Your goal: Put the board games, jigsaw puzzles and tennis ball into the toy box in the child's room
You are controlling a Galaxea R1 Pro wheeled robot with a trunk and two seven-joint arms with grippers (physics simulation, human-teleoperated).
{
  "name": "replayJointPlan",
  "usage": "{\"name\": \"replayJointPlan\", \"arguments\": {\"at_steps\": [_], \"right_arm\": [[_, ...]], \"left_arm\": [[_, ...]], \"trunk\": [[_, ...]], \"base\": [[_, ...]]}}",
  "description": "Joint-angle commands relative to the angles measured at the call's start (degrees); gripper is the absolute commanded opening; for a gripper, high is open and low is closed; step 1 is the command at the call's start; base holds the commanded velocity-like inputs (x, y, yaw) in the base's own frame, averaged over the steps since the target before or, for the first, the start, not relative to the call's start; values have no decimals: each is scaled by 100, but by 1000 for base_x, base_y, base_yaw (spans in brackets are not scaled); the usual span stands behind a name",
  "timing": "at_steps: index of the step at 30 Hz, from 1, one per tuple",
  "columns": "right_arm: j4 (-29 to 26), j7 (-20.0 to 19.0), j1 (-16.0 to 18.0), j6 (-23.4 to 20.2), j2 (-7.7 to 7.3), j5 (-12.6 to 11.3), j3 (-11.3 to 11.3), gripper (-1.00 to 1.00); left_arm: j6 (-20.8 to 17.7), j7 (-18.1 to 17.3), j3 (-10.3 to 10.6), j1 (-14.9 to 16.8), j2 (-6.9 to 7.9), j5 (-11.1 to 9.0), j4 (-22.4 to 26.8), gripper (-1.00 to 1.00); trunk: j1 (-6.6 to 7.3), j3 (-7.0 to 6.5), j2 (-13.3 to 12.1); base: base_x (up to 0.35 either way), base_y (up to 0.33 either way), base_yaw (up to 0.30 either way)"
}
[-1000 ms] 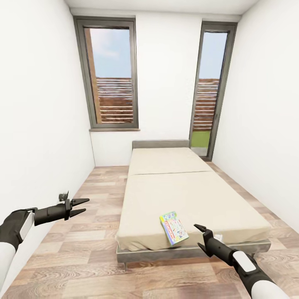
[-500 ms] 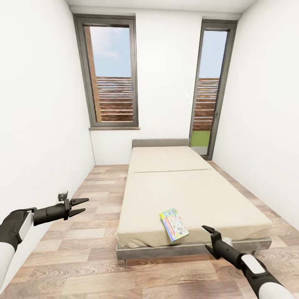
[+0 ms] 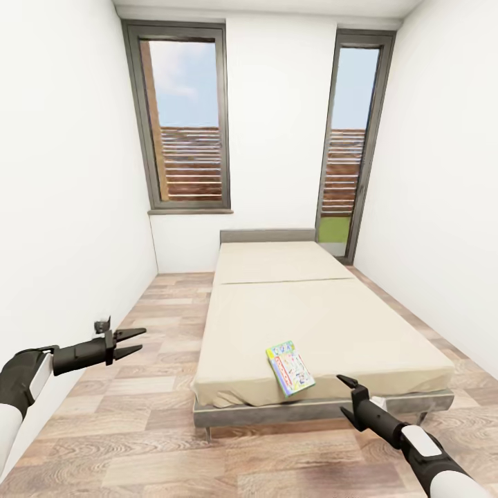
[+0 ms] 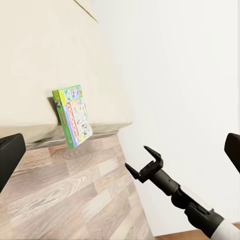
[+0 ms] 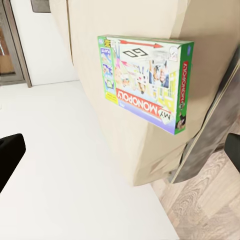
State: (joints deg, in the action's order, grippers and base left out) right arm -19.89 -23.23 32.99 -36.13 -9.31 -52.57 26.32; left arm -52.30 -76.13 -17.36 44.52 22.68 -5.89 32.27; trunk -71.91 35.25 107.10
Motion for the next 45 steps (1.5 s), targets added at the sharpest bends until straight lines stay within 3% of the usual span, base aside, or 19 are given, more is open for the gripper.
{"name": "replayJointPlan", "arguments": {"at_steps": [1, 25, 39, 45], "right_arm": [[1, -7, 5, -44, 7, -9, 40, 100], [-4, -29, 5, 11, 32, -37, 38, 100], [-6, -178, 5, 164, 26, -47, 40, 100], [-6, -542, 5, 174, 26, -38, 40, 100]], "left_arm": [[-52, -29, -2, 4, 6, -10, -3, 100], [-71, -113, 5, 4, 72, -9, -9, 100], [-69, -113, 9, 4, 70, -17, -8, 100], [-64, -115, 12, 4, 70, -17, -9, 100]], "trunk": [[-22, 25, 45], [-549, 455, 1007], [-549, 455, 1007], [-681, 563, 1248]], "base": [[0, 0, 0], [0, 0, 0], [0, 0, 0], [0, 0, 0]]}}
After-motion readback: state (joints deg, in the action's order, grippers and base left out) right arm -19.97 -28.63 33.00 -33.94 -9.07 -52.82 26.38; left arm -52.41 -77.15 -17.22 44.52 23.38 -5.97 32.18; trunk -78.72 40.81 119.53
